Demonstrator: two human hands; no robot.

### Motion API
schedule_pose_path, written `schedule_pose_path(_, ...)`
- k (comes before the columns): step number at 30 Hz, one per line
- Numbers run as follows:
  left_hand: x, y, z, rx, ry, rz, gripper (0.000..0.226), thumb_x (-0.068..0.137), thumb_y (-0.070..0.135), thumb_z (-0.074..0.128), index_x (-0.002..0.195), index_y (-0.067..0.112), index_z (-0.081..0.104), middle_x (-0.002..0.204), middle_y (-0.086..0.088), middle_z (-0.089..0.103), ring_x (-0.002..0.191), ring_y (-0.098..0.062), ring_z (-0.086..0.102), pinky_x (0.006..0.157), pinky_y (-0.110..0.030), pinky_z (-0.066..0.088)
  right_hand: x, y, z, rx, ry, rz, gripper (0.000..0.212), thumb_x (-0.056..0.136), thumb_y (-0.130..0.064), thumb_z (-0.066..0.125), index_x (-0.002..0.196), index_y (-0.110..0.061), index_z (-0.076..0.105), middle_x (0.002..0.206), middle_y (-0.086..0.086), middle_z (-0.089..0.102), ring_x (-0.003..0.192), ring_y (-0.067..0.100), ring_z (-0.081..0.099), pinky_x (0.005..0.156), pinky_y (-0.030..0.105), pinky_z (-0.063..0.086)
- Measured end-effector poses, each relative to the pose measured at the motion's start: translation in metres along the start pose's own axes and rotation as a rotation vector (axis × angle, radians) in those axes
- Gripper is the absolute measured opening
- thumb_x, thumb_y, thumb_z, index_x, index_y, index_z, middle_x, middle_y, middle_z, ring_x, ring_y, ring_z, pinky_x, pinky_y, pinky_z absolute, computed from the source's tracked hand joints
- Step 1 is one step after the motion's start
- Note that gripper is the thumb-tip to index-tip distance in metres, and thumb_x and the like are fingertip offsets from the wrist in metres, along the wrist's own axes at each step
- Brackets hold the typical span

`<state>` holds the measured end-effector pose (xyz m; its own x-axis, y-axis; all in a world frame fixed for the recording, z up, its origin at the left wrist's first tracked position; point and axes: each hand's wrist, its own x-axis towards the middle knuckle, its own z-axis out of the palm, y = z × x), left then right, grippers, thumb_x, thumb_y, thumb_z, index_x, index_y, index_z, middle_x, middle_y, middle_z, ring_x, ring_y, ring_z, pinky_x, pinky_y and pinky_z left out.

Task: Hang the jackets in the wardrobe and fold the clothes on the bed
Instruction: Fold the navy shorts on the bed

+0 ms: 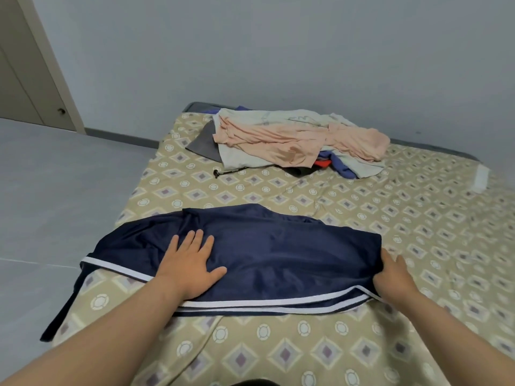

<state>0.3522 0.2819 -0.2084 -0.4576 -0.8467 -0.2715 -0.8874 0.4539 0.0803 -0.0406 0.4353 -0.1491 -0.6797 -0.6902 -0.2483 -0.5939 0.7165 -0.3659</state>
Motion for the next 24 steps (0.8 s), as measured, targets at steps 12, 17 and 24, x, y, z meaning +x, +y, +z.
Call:
schedule_pose_path(12,-0.063,-0.063,0.023,-0.247,0.285,-0.221,0.068,0.100,0.054,0.028,0.157,0.018,0.020,0.165,-0.004,0.013,0.152,-0.021,0.009,0.123,-0.038,0.006,-0.106,-0.149,0.118,-0.345,-0.059,-0.867,0.044,0.099,-0.032,0.041,0.142,-0.021,0.044,0.160,0.008,0.023,0.148,0.026,0.016,0.122,0.042,0.003)
schedule_pose_path(17,-0.099,-0.112,0.032,-0.487,0.410,-0.428,0.050,0.100,0.019,0.040,0.149,0.013,0.040,0.158,-0.005,0.033,0.147,-0.023,0.026,0.116,-0.044,0.030,-0.163,-0.210,0.169,-0.339,-0.244,-1.171,0.052,0.096,-0.037,0.047,0.144,-0.018,0.040,0.162,0.008,0.020,0.151,0.025,0.010,0.118,0.036,-0.011)
schedule_pose_path(24,-0.089,-0.137,0.013,-0.272,0.509,-0.242,0.020,0.073,-0.006,0.065,0.083,0.009,0.072,0.081,-0.008,0.065,0.077,-0.035,0.060,0.069,-0.040,0.047,-0.173,-0.244,0.193,-0.583,-0.186,-1.121,0.077,0.095,-0.033,0.049,0.157,-0.016,0.007,0.164,0.014,0.008,0.150,0.032,0.005,0.122,0.051,0.003)
